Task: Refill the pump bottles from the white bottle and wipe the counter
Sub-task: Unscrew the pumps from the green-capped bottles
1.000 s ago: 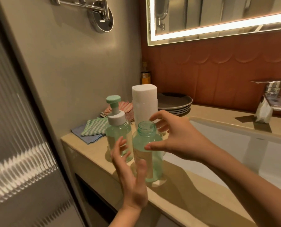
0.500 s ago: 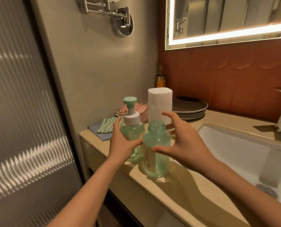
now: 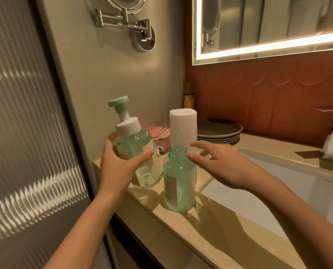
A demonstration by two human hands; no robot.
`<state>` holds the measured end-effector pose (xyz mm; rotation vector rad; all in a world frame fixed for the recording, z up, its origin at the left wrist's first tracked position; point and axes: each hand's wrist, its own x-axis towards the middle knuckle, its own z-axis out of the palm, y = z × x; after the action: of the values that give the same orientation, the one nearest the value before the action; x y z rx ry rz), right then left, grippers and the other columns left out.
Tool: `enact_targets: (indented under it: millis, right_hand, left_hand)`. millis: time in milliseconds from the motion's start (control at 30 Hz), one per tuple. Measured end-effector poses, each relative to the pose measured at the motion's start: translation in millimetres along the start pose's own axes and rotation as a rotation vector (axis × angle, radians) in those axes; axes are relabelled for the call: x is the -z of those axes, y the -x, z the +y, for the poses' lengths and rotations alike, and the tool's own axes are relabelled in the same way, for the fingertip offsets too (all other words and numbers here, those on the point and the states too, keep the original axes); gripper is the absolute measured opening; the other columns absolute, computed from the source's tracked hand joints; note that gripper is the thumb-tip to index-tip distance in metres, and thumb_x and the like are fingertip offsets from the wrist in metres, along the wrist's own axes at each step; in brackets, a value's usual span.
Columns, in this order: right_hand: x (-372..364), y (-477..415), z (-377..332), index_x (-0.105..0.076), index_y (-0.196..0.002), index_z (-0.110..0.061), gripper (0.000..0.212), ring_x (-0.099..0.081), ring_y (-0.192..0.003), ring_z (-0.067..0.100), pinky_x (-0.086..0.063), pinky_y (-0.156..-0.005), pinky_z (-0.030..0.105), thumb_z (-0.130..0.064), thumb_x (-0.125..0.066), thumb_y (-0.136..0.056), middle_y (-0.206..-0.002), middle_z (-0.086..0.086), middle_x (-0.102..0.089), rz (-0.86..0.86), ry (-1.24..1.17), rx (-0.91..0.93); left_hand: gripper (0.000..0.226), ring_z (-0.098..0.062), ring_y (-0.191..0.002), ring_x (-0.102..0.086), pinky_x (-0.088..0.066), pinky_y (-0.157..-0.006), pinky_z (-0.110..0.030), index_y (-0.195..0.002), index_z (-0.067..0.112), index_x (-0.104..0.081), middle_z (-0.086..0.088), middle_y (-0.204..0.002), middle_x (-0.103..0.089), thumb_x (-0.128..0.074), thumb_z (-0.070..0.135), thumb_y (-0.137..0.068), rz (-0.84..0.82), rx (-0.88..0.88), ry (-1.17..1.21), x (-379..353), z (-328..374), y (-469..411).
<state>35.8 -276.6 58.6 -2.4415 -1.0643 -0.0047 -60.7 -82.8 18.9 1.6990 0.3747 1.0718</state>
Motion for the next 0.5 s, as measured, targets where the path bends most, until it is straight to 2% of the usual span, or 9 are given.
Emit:
enact_targets:
  millis: [133, 267, 400, 500]
  right_hand:
    - [19, 7, 1, -0.047, -0.132, -0.033, 0.054, -0.06, -0.1, 0.014, -0.05, -0.088, 0.039, -0.063, -0.041, -0.087, -0.113, -0.006, -0.065, 0.058, 0.096, -0.01]
    - [36, 18, -2, -0.049, -0.129, -0.032, 0.05, -0.06, -0.091, 0.009, -0.053, -0.085, 0.038, -0.059, -0.045, -0.087, -0.104, -0.008, -0.067, 0.098, 0.116, 0.002]
    - [50, 29, -7, -0.049, -0.131, -0.031, 0.054, -0.059, -0.097, 0.009, -0.051, -0.088, 0.037, -0.06, -0.043, -0.085, -0.113, -0.009, -0.064, 0.147, 0.122, 0.021]
    - [61, 40, -9, -0.048, -0.13, -0.035, 0.07, -0.06, -0.097, 0.012, -0.052, -0.087, 0.041, -0.07, -0.033, -0.072, -0.109, -0.01, -0.065, 0.128, 0.142, 0.013]
  left_hand:
    - [0.099, -0.005, -0.103, -0.061, -0.053, -0.087, -0.032, -0.133, 0.029, -0.044, 0.01, -0.117, -0.061, -0.091, 0.04, -0.047, -0.064, -0.094, -0.023, -4, 25, 18]
    - [0.085, 0.005, -0.097, -0.061, -0.051, -0.075, -0.013, -0.122, 0.041, -0.047, 0.022, -0.109, -0.061, -0.082, 0.043, -0.045, -0.135, -0.181, -0.042, -13, 46, 42]
    - [0.091, 0.001, -0.103, -0.059, -0.052, -0.085, -0.025, -0.125, 0.041, -0.048, 0.022, -0.113, -0.061, -0.09, 0.051, -0.045, -0.225, -0.19, -0.052, -27, 52, 67]
    - [0.088, 0.004, -0.103, -0.058, -0.052, -0.087, -0.028, -0.12, 0.051, -0.047, 0.026, -0.111, -0.059, -0.087, 0.052, -0.042, -0.307, -0.124, -0.013, -44, 46, 85]
